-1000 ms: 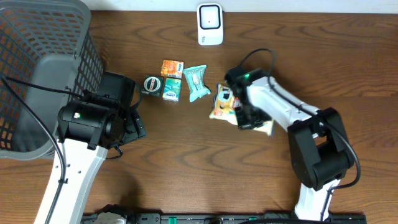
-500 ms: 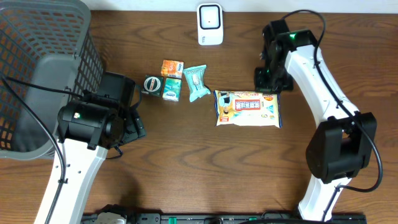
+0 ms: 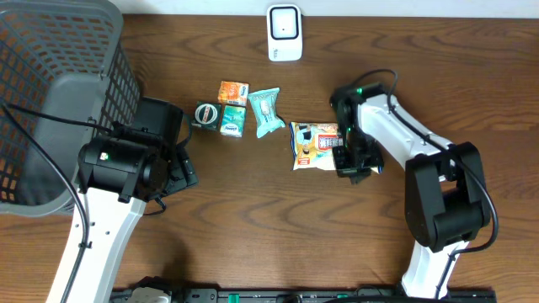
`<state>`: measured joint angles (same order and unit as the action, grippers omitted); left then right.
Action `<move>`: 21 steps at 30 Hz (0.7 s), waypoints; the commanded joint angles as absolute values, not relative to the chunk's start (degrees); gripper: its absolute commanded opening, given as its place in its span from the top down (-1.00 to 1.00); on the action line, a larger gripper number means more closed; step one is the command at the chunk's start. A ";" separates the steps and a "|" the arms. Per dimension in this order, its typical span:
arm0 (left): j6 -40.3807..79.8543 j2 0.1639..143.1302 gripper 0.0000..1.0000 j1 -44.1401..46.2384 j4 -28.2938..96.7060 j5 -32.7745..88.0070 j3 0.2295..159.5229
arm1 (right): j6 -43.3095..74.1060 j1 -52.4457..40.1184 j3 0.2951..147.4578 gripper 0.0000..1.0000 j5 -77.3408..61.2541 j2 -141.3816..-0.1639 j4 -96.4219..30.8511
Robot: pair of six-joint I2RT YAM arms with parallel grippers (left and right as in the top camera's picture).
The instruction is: Scan the item barcode
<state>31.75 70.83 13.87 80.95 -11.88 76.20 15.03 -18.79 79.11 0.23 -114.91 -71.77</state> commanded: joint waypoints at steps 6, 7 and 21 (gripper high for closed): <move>32.47 70.72 -0.96 13.58 81.14 -11.60 76.23 | 17.78 -14.92 77.47 0.69 11.81 -115.09 -54.33; 32.47 70.72 -0.95 13.58 81.17 -11.57 76.23 | 17.76 -14.46 77.47 0.69 11.94 -115.09 -50.92; 32.47 70.72 -0.95 13.58 81.17 -11.60 76.23 | 16.67 -11.99 87.77 0.31 -16.67 -115.09 -34.52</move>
<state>31.75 70.81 13.87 80.95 -11.86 76.20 17.17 -11.86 84.75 -5.45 -114.91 -32.64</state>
